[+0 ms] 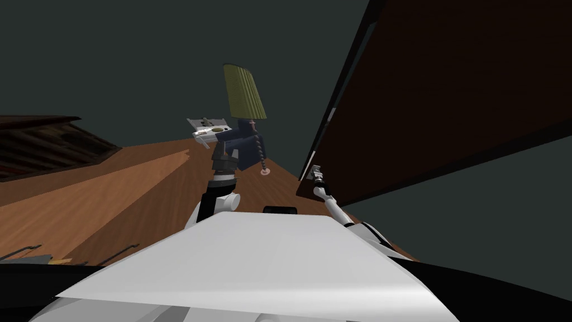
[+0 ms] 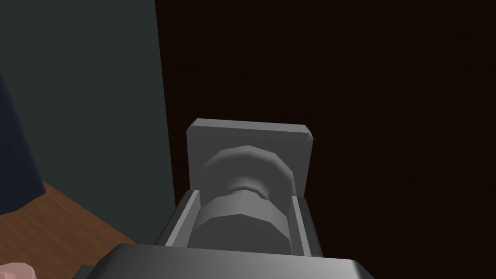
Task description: Pull the door open
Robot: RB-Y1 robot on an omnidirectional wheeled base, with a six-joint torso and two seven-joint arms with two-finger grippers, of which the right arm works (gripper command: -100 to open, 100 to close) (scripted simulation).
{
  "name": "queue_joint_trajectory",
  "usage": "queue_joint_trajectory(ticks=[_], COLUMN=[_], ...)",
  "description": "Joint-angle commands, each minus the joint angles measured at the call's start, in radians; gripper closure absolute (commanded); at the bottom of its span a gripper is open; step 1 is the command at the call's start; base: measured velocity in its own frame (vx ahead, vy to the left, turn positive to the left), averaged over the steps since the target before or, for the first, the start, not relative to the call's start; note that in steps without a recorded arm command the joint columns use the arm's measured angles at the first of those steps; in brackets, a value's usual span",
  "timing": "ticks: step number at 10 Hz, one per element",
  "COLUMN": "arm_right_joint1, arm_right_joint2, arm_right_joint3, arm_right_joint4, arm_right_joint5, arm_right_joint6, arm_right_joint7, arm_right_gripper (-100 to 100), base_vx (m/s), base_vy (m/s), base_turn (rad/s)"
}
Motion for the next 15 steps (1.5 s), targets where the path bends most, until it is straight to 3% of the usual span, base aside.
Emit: queue_joint_trajectory(ticks=[1, 4, 6, 15], arm_right_joint1=[0.009, 0.027, 0.029, 0.067], arm_right_joint2=[-0.018, -0.054, -0.056, -0.147], arm_right_joint3=[0.021, 0.06, 0.061, 0.172], arm_right_joint4=[-0.013, -0.037, -0.036, -0.104], arm_right_joint5=[0.001, 0.004, 0.004, 0.015], arm_right_joint6=[-0.004, -0.009, -0.007, -0.043], arm_right_joint7=[-0.026, -0.072, -0.071, -0.164], arm_right_gripper=[100, 100, 100, 100], base_vx=[-0.235, -0.236, -0.147, -0.193], base_vy=[-0.109, -0.065, -0.049, -0.071], base_turn=[0.146, 0.154, 0.066, 0.102])
